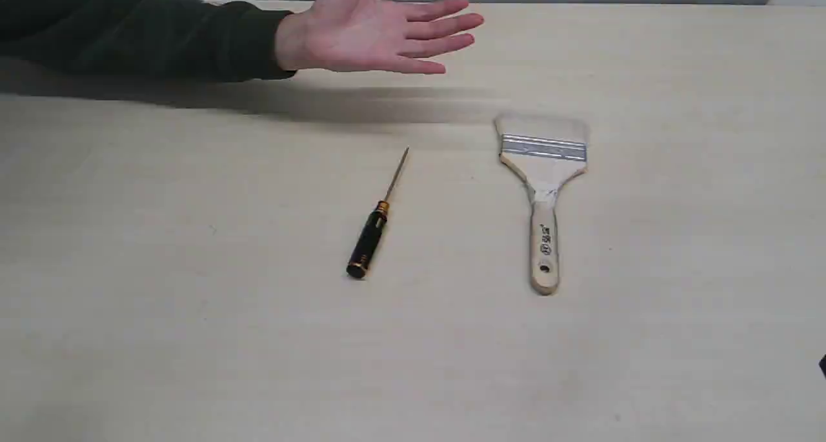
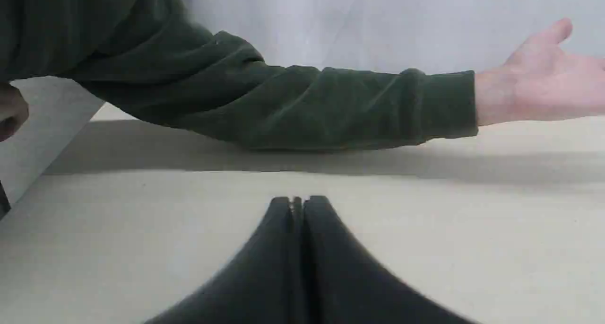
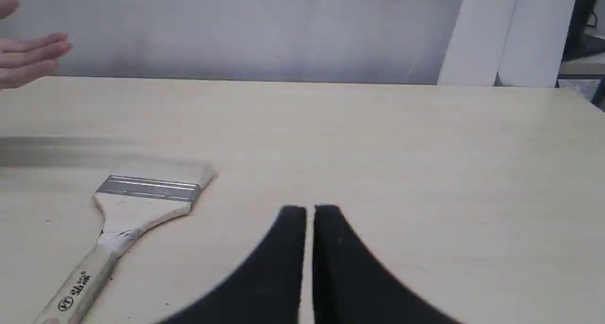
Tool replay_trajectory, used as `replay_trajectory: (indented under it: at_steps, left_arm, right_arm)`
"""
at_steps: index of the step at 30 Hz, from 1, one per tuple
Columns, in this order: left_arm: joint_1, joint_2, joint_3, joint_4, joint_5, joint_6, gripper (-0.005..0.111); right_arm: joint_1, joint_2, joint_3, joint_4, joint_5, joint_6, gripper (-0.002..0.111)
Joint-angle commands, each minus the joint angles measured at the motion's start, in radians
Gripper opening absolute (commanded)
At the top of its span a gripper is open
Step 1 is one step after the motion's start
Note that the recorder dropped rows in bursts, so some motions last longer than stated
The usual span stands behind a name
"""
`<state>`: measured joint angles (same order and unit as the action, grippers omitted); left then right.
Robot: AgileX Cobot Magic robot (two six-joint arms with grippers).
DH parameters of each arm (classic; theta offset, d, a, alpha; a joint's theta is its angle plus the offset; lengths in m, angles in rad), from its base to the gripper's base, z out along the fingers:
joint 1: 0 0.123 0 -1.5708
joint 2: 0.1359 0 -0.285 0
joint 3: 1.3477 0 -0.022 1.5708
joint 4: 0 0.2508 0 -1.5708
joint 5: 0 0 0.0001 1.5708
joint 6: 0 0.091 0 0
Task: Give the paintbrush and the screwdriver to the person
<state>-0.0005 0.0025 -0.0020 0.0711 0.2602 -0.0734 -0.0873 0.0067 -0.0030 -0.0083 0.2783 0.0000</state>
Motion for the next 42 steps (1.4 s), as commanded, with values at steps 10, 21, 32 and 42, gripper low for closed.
replay_trajectory:
  at_steps: [10,21,32,42]
  left_arm:
    - [-0.007,-0.002,0.002,-0.004,-0.01,-0.002,0.0]
    - [-0.007,-0.002,0.002,-0.002,-0.012,-0.002,0.0]
    - [-0.007,-0.002,0.002,0.0,-0.012,-0.002,0.0]
    - [-0.007,-0.002,0.002,0.0,-0.012,-0.002,0.0]
  right_arm:
    - [-0.005,-0.007,0.003,0.001,-0.018,0.0,0.004]
    - [-0.005,-0.007,0.003,0.001,-0.162,0.0,0.004]
    - [-0.005,-0.007,0.003,0.306,-0.384,0.0,0.004]
    - [-0.005,-0.007,0.003,0.306,-0.327,0.017,0.004]
